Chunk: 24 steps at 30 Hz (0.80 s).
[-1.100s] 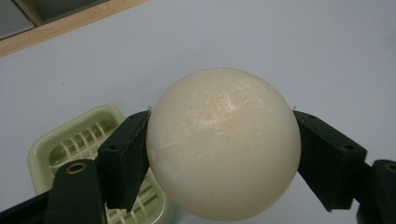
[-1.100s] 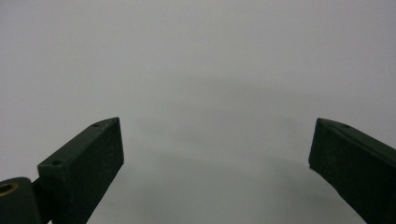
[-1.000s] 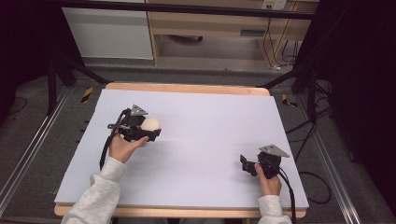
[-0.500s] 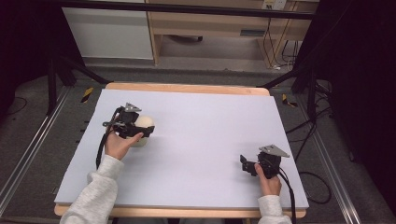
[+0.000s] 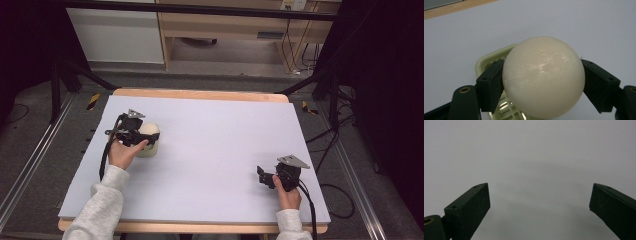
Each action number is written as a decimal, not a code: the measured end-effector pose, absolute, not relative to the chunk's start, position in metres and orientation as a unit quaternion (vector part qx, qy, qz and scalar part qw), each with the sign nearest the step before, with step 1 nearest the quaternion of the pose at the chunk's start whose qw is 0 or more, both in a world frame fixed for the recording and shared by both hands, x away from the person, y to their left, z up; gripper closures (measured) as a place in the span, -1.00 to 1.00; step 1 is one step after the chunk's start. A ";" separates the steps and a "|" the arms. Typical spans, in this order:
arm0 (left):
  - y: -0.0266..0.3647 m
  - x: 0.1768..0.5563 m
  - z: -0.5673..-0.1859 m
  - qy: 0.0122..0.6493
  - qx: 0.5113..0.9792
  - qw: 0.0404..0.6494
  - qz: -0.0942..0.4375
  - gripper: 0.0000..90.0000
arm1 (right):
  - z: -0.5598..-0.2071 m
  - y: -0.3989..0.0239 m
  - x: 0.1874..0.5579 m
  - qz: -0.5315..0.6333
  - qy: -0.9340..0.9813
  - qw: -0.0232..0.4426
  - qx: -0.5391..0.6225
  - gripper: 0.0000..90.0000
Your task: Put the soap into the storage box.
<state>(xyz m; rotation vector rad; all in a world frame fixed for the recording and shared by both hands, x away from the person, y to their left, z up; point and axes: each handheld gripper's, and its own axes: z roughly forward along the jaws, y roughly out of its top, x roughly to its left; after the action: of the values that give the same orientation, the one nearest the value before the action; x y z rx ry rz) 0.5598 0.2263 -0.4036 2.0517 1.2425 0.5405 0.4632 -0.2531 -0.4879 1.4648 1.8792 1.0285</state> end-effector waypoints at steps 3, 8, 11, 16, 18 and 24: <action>0.229 0.560 -0.404 0.478 0.786 0.333 0.207 -0.47 | -0.488 -0.253 0.463 0.382 0.697 0.269 0.544 -0.92; 0.234 0.563 -0.406 0.486 0.782 0.330 0.209 -0.47 | -0.488 -0.253 0.463 0.381 0.697 0.269 0.544 -0.92; 0.236 0.564 -0.408 0.489 0.781 0.328 0.209 -0.47 | -0.488 -0.253 0.463 0.381 0.697 0.269 0.544 -0.92; 0.240 0.568 -0.411 0.495 0.777 0.329 0.206 -0.47 | -0.488 -0.253 0.463 0.381 0.698 0.271 0.543 -0.92; 0.241 0.570 -0.413 0.496 0.778 0.325 0.205 -0.47 | -0.488 -0.253 0.463 0.381 0.698 0.271 0.543 -0.92; 0.243 0.574 -0.418 0.499 0.780 0.319 0.202 -0.47 | -0.488 -0.253 0.463 0.381 0.698 0.271 0.543 -0.92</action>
<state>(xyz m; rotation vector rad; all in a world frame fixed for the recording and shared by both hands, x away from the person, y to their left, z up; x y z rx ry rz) 0.5740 0.2428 -0.4183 2.0513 1.3114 0.5311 0.4632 -0.2530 -0.4878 1.4622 1.8801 1.0269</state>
